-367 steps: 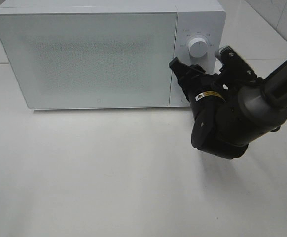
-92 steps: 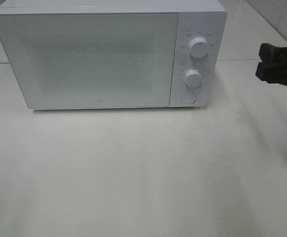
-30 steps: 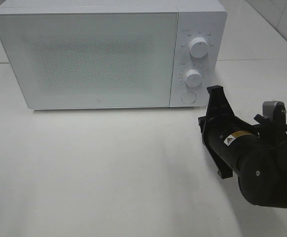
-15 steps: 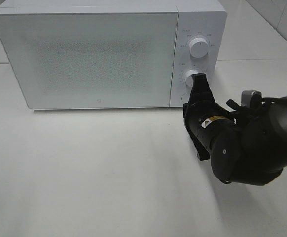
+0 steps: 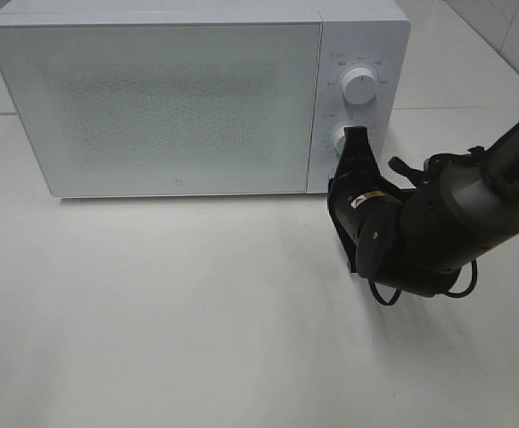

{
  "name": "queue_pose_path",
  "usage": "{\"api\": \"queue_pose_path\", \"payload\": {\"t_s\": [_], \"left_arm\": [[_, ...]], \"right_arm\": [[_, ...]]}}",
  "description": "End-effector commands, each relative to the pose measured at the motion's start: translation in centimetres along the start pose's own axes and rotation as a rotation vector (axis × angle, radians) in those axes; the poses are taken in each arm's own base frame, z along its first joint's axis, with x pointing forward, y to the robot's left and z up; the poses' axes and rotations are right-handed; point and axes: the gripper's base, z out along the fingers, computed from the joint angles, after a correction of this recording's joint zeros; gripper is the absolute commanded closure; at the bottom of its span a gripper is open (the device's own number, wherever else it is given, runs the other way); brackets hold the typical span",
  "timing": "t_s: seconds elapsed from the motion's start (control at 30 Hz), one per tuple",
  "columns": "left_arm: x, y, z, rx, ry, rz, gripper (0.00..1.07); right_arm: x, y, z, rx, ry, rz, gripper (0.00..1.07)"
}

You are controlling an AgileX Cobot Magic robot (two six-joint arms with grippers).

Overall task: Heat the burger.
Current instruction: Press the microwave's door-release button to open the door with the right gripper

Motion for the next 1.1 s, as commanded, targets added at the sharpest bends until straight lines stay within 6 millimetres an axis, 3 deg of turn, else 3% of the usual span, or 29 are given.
{"api": "queue_pose_path", "payload": {"t_s": [0.03, 0.23, 0.77, 1.1], "left_arm": [[0.2, 0.0, -0.2, -0.002, -0.013, -0.003, 0.07], [0.2, 0.0, -0.2, -0.002, -0.013, -0.003, 0.07], [0.2, 0.0, -0.2, -0.002, -0.013, -0.003, 0.07], [0.2, 0.0, -0.2, -0.002, -0.013, -0.003, 0.07]], "right_arm": [[-0.3, 0.6, 0.6, -0.005, -0.015, -0.02, 1.07], [-1.0, 0.7, 1.3, 0.003, -0.047, -0.034, 1.07], [-0.5, 0.1, 2.8, 0.024, -0.043, -0.002, 1.07], [-0.5, 1.0, 3.0, -0.031, -0.066, 0.014, 1.07]]}}
